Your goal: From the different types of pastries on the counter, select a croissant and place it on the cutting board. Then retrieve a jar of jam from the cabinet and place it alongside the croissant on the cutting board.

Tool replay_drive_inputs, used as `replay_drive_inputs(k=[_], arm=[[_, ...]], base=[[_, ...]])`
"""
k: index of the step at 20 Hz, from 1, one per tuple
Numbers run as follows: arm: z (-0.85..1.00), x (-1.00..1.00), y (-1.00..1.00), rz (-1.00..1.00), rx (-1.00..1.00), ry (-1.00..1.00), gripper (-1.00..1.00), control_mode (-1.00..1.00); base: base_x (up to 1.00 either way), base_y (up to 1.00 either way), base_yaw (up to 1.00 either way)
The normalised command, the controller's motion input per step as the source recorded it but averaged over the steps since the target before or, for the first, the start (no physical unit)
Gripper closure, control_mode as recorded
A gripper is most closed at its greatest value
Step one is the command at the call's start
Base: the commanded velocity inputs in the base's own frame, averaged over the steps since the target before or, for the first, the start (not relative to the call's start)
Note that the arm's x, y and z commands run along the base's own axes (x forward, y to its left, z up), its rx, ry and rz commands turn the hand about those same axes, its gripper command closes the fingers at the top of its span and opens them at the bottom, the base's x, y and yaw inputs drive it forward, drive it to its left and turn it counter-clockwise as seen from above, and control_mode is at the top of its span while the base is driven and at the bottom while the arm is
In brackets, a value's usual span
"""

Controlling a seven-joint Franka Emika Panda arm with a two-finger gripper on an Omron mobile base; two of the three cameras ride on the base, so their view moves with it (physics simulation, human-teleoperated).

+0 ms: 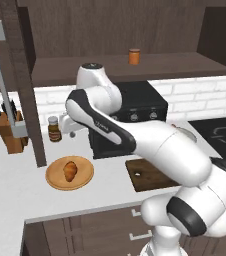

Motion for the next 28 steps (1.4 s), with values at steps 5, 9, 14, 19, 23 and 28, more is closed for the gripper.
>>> replay_drive_inputs(k=[5,9,14,19,23,28], arm=[[-0.48,0.00,0.18,0.00,0.00,-0.02,-1.00,-1.00],[-0.64,0.00,0.03,0.00,-0.02,-0.08,-1.00,-1.00],[-0.72,0.00,0.00,-0.01,0.00,-0.07,-1.00,-1.00],[-0.43,0.17,0.00,-0.13,0.06,-0.01,-1.00,-1.00],[-0.28,0.36,0.05,-0.18,0.17,0.00,-1.00,-1.00],[-0.06,0.50,0.36,-0.24,0.01,0.00,-1.00,-1.00]], base=[[0.00,0.00,0.00],[0.00,0.00,0.00],[0.00,0.00,0.00],[0.00,0.00,0.00],[0.00,0.00,0.00],[0.00,0.00,0.00]])
